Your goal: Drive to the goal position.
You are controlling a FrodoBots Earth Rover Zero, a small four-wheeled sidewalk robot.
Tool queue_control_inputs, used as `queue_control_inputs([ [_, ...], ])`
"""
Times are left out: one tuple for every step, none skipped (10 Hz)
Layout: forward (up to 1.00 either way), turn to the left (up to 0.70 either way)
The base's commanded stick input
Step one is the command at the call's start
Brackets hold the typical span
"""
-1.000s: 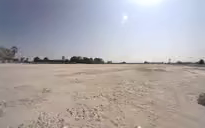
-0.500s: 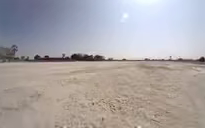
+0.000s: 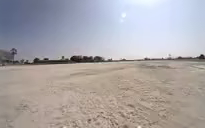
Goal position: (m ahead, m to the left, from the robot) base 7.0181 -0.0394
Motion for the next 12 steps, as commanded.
queue_control_inputs([
  [0.7, 0.0],
  [0.7, 0.0],
  [0.7, 0.0],
  [0.7, 0.0],
  [0.7, 0.0],
  [0.7, 0.0],
  [0.7, 0.0],
  [0.7, 0.0],
  [0.7, 0.0],
  [0.7, 0.0],
  [0.7, 0.0],
  [0.7, 0.0],
])
